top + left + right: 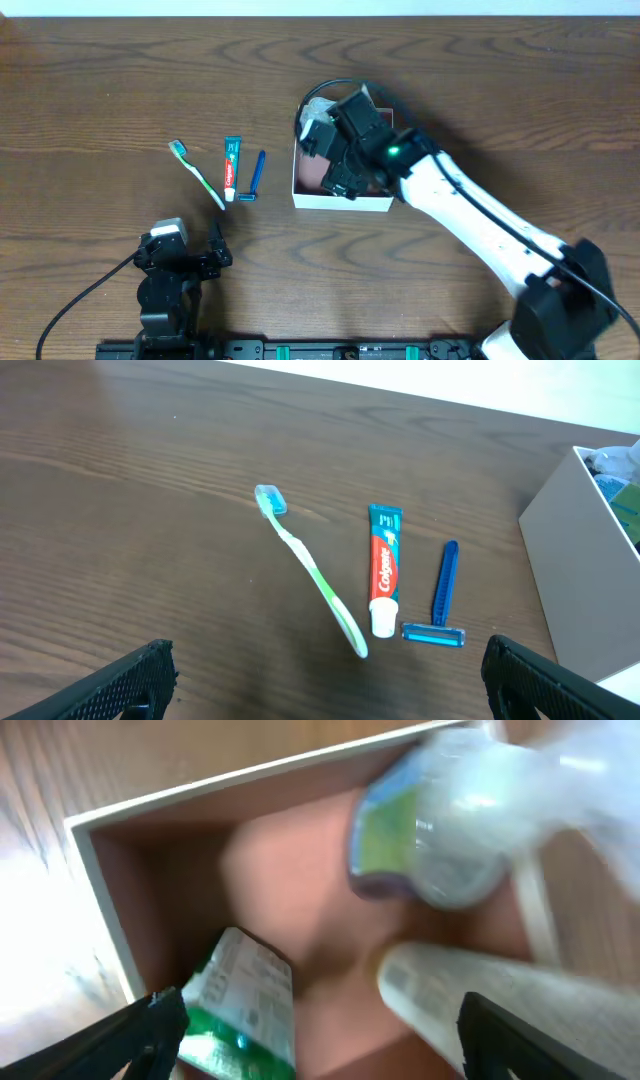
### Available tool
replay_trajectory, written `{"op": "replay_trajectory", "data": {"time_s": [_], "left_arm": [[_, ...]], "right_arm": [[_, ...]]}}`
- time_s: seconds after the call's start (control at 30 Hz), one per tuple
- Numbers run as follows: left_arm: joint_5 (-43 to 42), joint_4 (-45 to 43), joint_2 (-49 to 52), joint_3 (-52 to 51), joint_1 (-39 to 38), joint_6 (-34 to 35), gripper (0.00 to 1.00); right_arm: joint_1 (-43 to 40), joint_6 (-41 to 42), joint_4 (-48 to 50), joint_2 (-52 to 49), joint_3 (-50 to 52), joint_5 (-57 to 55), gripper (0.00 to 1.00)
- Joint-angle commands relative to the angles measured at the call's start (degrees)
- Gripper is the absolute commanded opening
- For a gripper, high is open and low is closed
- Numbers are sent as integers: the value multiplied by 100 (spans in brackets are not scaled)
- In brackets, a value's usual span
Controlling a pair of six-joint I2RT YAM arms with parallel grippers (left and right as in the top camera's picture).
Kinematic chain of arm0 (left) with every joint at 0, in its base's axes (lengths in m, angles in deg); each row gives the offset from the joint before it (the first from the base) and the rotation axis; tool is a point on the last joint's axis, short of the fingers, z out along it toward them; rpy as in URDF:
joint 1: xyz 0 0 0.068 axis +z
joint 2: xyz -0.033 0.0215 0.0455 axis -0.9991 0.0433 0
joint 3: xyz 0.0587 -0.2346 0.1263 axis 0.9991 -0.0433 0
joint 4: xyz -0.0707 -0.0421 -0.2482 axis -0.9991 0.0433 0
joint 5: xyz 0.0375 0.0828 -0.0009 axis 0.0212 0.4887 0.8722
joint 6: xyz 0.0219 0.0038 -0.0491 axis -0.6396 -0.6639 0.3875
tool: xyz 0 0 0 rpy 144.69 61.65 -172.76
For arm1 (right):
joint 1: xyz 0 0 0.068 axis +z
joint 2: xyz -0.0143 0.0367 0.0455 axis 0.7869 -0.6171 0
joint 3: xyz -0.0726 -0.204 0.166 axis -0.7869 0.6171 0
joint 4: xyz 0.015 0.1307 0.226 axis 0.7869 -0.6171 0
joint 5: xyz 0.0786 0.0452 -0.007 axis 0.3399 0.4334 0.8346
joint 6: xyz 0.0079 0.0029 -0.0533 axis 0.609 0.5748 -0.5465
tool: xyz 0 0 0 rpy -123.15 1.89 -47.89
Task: Pack container
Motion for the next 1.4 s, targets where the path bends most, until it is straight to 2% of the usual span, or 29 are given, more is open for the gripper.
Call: {"op": "replay_trajectory", "data": {"time_s": [0.0,0.13,0.27,0.43,0.63,0.83,1.1,1.23,1.37], "left_arm": [[90,24,-35,-111,28,-76,98],[90,24,-35,-111,28,-76,98],[90,24,-35,-111,28,-76,98],[90,24,-35,-111,28,-76,98],[90,24,-35,-111,28,-76,98],[85,15,-35,-111,28,-74,98],[173,2,-35,-111,28,-92,98],[-157,17,-31,-37,28,-83,98],[-131,203,188,407,28,229,98]], "right_arm": [[-109,710,-114,682,-138,122,86],[-245,1290,-264,1329,-138,-367,88],[-791,2618,-452,1808,-138,-1075,99],[-2269,4538,-916,1947,-138,-776,99],[-3755,5777,-1300,1735,-136,-13,99],[-4312,6061,-1572,1587,-136,136,99],[-4321,6059,-1652,1578,-136,131,99],[-4321,6061,-1655,1578,-136,133,99],[-4321,6061,-1652,1578,-136,133,99]]}}
